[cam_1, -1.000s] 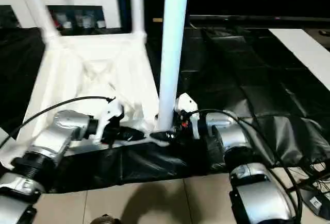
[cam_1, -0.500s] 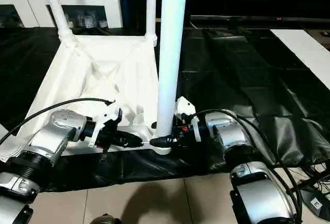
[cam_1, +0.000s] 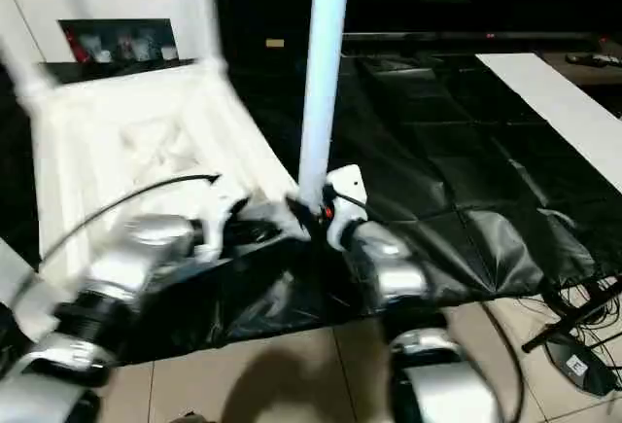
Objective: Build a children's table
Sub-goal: Rotate leg to tighten
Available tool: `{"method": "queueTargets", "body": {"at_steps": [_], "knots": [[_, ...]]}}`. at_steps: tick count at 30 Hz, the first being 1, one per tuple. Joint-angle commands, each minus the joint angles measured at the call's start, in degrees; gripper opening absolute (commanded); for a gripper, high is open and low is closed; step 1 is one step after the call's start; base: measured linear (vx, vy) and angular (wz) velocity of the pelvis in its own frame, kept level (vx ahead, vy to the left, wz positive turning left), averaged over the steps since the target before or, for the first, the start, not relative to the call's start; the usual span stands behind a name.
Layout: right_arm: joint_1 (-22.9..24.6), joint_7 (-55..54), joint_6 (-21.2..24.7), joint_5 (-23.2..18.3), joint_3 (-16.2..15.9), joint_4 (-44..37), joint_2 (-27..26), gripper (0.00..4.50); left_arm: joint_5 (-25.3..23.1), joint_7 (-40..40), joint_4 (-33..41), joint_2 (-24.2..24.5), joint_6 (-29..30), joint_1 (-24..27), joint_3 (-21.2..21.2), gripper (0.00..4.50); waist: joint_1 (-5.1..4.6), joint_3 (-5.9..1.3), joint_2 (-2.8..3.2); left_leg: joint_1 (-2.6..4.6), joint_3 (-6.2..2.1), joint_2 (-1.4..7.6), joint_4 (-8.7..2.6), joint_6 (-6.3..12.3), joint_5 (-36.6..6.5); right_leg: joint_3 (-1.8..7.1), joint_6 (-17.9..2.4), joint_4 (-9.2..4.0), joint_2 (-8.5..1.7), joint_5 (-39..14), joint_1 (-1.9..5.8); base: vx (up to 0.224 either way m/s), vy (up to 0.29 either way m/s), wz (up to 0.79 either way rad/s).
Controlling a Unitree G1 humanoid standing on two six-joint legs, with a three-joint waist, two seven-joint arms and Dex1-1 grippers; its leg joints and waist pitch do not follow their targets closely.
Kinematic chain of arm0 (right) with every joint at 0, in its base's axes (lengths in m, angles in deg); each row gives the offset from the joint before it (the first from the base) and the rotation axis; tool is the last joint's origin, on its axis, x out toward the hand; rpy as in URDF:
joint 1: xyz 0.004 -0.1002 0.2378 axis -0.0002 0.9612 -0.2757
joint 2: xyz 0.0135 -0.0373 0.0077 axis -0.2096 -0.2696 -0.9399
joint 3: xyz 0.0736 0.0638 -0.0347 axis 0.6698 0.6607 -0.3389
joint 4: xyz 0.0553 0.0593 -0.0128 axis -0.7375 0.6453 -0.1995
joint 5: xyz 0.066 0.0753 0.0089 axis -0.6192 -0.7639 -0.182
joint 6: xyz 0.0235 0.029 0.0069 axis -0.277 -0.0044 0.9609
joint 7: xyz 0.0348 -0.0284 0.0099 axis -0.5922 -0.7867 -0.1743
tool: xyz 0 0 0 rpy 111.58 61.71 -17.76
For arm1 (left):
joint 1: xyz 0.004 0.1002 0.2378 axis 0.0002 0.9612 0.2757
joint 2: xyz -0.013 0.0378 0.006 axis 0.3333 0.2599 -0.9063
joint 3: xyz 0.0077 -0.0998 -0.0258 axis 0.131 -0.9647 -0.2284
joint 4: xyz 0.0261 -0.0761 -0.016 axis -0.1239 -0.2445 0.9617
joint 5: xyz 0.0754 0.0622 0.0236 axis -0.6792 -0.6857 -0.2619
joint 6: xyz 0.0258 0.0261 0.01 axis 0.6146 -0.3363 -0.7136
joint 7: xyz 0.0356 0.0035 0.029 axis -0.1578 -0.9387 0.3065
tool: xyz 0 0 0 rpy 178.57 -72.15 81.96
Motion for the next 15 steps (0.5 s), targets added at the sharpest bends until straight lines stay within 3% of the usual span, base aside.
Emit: {"method": "queueTargets", "body": {"at_steps": [1, 2, 3, 6, 11, 15], "knots": [[1.2, 0.4, -0.4, 1.5, -3.1, 0.7, -3.9, 2.50, 1.5, -0.3, 1.2, -4.3, -1.1, 0.5, 2.9, 0.00, 0.25, -2.80, 0.13, 0.38, -1.60, 2.74, -4.10, 0.25, -14.4, 3.25, -10.0, -5.51, -4.76, -13.2, 1.70, 0.000, 0.000, 0.00], [1.2, 0.4, -0.4, 1.5, -3.1, 0.7, -3.9, 3.05, 1.5, -0.3, 1.2, -4.3, -1.1, 0.5, 2.9, 0.00, 0.30, -2.83, 0.12, 0.35, -1.56, 2.73, -4.04, 0.53, -13.8, 3.25, -10.2, -5.42, -4.73, -12.0, 1.73, 0.000, 0.000, 0.00], [1.3, 0.5, -1.1, 1.5, -3.1, 0.4, -4.0, 3.19, 1.3, -0.2, 1.3, -4.3, -1.1, 0.5, 3.2, 0.00, 0.37, -2.92, 0.03, 0.16, -1.47, 2.63, -3.92, 1.38, -12.1, 3.19, -10.6, -5.09, -4.61, -9.0, 1.96, 0.000, 0.000, 0.00], [1.1, 3.3, -1.9, 1.8, -3.9, -0.4, -2.2, 3.47, 0.9, 1.1, 1.8, -3.2, -1.4, 0.8, 3.8, 0.00, 0.47, -2.97, 0.10, 0.15, -1.39, 2.65, -3.82, 2.29, -10.5, 3.12, -11.3, -4.85, -4.52, -6.0, 2.04, 0.000, 0.000, 0.00], [0.4, 13.5, -3.3, 2.5, -6.2, -0.3, 3.8, 3.87, 0.8, 5.1, 2.4, 0.1, -3.0, 1.3, 4.3, 0.00, 0.67, -2.97, 0.04, 0.06, -1.38, 2.71, -3.71, 3.05, -10.5, 2.98, -11.8, -4.85, -4.54, -5.5, 2.36, 0.000, 0.000, 0.00], [-0.5, 24.6, -3.4, 2.5, -8.2, 0.0, 8.0, 3.87, 1.7, 10.4, 2.8, 2.9, -4.3, 1.4, 4.8, 0.00, 0.76, -3.17, -0.03, -0.06, -1.27, 2.68, -3.35, 4.46, -8.6, 2.92, -12.9, -4.40, -4.44, -2.7, 2.48, 0.000, 0.000, 0.00]]}}
